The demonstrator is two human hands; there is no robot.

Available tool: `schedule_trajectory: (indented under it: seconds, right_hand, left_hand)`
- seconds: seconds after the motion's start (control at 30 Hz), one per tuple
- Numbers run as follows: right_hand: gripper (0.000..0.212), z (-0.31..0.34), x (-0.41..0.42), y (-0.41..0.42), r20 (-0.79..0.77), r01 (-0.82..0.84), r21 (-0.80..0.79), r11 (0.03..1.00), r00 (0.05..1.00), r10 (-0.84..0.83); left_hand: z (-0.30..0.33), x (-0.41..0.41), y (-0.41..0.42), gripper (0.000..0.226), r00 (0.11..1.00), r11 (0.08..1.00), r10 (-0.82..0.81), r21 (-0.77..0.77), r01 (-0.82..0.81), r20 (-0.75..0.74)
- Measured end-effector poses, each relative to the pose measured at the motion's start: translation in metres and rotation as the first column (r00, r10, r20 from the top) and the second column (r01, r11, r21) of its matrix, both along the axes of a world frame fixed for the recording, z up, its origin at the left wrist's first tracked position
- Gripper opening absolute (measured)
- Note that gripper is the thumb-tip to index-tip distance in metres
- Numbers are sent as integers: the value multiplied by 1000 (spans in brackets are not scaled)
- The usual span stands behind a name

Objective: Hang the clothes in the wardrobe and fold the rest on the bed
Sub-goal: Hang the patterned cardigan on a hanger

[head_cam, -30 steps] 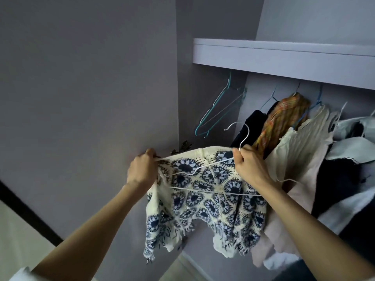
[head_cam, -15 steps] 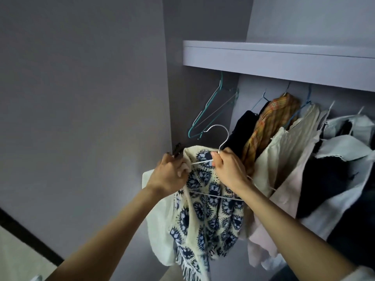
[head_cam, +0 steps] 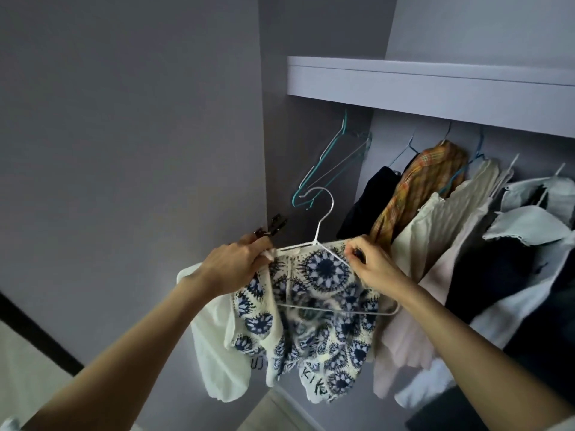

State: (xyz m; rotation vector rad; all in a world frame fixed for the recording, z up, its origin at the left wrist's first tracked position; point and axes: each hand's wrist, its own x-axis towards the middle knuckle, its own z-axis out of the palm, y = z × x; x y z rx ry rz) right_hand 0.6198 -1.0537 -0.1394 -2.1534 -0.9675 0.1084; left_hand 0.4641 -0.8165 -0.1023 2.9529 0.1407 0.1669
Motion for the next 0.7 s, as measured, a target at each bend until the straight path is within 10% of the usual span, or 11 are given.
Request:
schedule_trajectory:
  seconds: [0.37,0.7]
  right_hand:
    - [31,-43,13,11,304,256,-296,920,939,-163]
    - [15,-28,-8,42,139,122,-120,985,985,-105]
  left_hand:
    - [2,-51,18,38,969,907,240,343,-244,56]
    - [-7,-78,26,26,831,841,462,145,-521,310]
